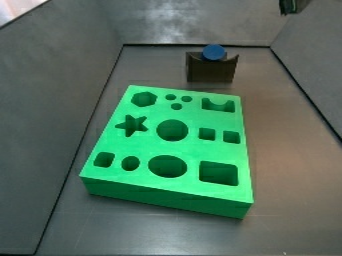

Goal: Pick up the oval object. Move up. Place the oval object on the fixture. Regrasp the oval object. Move to above the board. Insert the oval object.
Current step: Regrasp the oval object.

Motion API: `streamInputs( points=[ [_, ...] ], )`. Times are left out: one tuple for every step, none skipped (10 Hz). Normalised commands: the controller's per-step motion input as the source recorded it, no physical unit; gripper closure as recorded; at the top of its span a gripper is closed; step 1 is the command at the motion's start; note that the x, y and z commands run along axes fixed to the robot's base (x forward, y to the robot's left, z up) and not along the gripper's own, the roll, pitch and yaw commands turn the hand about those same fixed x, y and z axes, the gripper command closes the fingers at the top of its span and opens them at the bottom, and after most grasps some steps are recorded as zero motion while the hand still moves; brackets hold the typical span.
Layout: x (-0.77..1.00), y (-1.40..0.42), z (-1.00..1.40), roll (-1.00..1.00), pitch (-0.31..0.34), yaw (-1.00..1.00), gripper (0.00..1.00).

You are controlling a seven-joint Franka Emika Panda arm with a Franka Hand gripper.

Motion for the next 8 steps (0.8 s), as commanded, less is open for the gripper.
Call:
streamInputs(
  points=[
    [0.09,-0.03,-0.01,0.37,0.131,0.14,0.00],
    [0.08,-0.02,-0.01,0.21,0.099,0.16,0.00],
    [0.03,0.08,-1.00,0.25,0.016,0.20,0.00],
    [0.03,0.08,-1.00,0.24,-0.006,0.20,0.00],
    [0.04,0.07,-1.00,0.21,-0.036,0.17,0.00],
    [0.05,0.06,-1.00,0.15,-0.071,0.14,0.00],
    [0.06,0.06,-1.00,0.11,-0.097,0.11,0.00],
    [0.07,0.06,-1.00,0.08,-0.120,0.07,0.00]
  ],
)
